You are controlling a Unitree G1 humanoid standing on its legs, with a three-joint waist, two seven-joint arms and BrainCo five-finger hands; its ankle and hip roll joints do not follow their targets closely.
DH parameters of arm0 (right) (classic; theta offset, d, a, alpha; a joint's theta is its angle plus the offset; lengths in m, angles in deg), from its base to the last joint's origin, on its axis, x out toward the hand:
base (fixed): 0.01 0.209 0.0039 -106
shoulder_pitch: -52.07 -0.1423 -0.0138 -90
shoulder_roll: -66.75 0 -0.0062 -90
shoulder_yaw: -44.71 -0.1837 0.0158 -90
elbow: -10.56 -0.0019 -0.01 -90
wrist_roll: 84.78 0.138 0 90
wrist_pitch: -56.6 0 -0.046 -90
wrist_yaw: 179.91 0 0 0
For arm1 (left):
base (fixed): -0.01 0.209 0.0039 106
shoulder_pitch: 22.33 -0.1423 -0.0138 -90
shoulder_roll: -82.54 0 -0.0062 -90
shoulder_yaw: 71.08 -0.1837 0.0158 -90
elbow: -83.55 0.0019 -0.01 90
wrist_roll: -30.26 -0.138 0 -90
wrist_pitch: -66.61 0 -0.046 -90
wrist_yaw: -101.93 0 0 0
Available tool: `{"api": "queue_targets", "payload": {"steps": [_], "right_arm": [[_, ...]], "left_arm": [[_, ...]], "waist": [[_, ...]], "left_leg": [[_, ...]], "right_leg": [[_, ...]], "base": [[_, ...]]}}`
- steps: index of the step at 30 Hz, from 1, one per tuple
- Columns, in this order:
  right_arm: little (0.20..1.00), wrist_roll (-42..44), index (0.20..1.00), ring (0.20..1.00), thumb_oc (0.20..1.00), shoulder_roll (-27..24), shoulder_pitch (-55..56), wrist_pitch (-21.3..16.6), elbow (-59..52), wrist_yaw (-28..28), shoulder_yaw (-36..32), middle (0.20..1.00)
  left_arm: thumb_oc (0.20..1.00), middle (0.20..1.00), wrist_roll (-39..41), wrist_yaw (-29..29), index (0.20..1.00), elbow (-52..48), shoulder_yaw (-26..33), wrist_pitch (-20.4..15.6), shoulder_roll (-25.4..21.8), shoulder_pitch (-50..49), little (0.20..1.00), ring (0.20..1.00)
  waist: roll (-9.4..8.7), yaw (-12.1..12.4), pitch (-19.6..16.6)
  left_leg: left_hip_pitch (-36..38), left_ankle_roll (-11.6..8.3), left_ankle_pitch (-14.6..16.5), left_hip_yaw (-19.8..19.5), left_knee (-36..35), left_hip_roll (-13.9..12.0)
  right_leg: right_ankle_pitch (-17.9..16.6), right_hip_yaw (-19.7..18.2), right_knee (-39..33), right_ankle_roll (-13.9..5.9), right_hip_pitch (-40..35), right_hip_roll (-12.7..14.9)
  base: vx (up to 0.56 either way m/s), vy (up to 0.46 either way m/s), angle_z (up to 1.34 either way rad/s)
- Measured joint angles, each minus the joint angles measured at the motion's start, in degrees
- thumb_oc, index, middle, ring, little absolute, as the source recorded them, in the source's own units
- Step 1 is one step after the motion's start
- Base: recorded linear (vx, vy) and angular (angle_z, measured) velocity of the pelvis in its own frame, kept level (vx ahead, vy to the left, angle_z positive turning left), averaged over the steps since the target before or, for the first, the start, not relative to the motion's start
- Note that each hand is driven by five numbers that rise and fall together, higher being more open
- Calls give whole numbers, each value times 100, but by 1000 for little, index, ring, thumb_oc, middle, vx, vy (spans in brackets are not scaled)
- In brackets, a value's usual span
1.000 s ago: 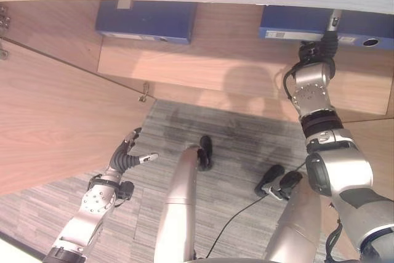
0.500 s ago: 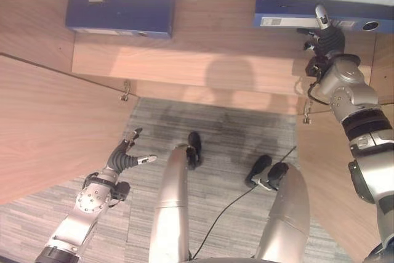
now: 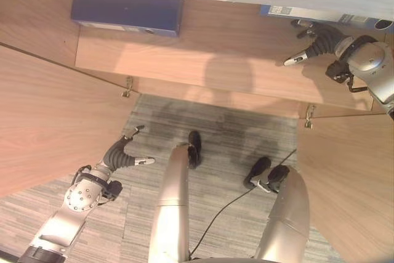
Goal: Put the empty folder in the office cabinet
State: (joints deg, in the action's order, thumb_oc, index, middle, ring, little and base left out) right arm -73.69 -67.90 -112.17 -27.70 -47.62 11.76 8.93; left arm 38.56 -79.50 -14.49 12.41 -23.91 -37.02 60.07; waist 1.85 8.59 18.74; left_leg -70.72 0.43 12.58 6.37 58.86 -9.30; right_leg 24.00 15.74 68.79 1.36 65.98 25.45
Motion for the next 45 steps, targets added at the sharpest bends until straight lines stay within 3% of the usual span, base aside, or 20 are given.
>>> {"api": "queue_targets", "payload": {"steps": [6, 8, 17, 21, 26, 30, 39, 44, 45], "right_arm": [[1000, -587, 1000, 1000, 1000, 122, -52, 121, -99, 356, -84, 1000], [1000, -1160, 1000, 1000, 1000, 169, 18, 258, -453, 395, -78, 1000], [1000, -3060, 1000, 1000, 1000, 1208, 654, 685, -737, 890, -312, 1000], [1000, -3314, 1000, 1000, 1000, 1427, 662, 699, -731, 1113, -261, 1000], [1000, -3172, 1000, 1000, 1000, 1375, 749, 593, -1892, 1786, 221, 1000], [1000, -2492, 1000, 1000, 1000, 1447, 927, 340, -2912, 2179, 402, 1000], [1000, -1344, 1000, 1000, 1000, 776, 755, 378, -3748, 2401, 436, 1000], [1000, -764, 1000, 1000, 1000, 785, 613, 443, -3930, 2462, 808, 1000], [1000, -775, 1000, 1000, 1000, 967, 611, 458, -3413, 2447, 936, 1000]], "left_arm": [[1000, 1000, -145, -122, 1000, -74, 60, 45, 20, 85, 1000, 1000], [1000, 1000, -264, -141, 1000, -51, 183, 112, 78, 85, 1000, 1000], [1000, 1000, -323, -203, 1000, -45, 189, 386, 280, 443, 1000, 1000], [1000, 1000, -318, -248, 1000, -42, 181, 479, 283, 589, 1000, 1000], [1000, 1000, -320, -410, 1000, -16, 174, 508, 276, 783, 1000, 1000], [1000, 1000, -324, -489, 1000, 7, 192, 529, 316, 793, 1000, 1000], [1000, 1000, -764, -408, 1000, 395, 527, 557, 516, 798, 1000, 1000], [1000, 1000, -764, -405, 1000, 547, 540, 535, 498, 801, 1000, 1000], [1000, 1000, -764, -402, 1000, 747, 500, 537, 497, 838, 1000, 1000]], "waist": [[-68, 31, -58], [-70, 21, -69], [-71, -8, -254], [-72, 6, -254], [-71, 16, -254], [-69, 69, -241], [-222, 88, -94], [-226, 157, -91], [-237, 150, -81]], "left_leg": [[-15, -38, -23, -25, -49, 0], [-13, -38, -23, -28, -75, -2], [461, -136, -134, 60, -538, -3], [625, -164, -183, 94, -667, 2], [711, -165, -183, 53, -696, -2], [672, -164, -180, 26, -662, -1], [399, -112, -146, -33, -515, 0], [551, -135, -169, 36, -635, -1], [742, -137, -191, 79, -776, -2]], "right_leg": [[12, 50, -38, 20, 0, 2], [9, 50, -70, 16, 0, -16], [-106, 91, -480, -29, -375, -113], [-134, 115, -571, -44, -513, -125], [-129, 187, -607, -39, -648, -135], [-110, 209, -604, -4, -645, -130], [-121, 223, -530, -13, -457, -109], [-190, 231, -669, -65, -579, -114], [-251, 237, -821, -115, -750, -144]], "base": [[-2, -2, 1], [0, 0, 0], [-28, -21, -3], [-18, -4, 0], [0, 0, 0], [0, 0, 0], [0, 0, 0], [-3, -2, -1], [-6, -14, -6]]}}
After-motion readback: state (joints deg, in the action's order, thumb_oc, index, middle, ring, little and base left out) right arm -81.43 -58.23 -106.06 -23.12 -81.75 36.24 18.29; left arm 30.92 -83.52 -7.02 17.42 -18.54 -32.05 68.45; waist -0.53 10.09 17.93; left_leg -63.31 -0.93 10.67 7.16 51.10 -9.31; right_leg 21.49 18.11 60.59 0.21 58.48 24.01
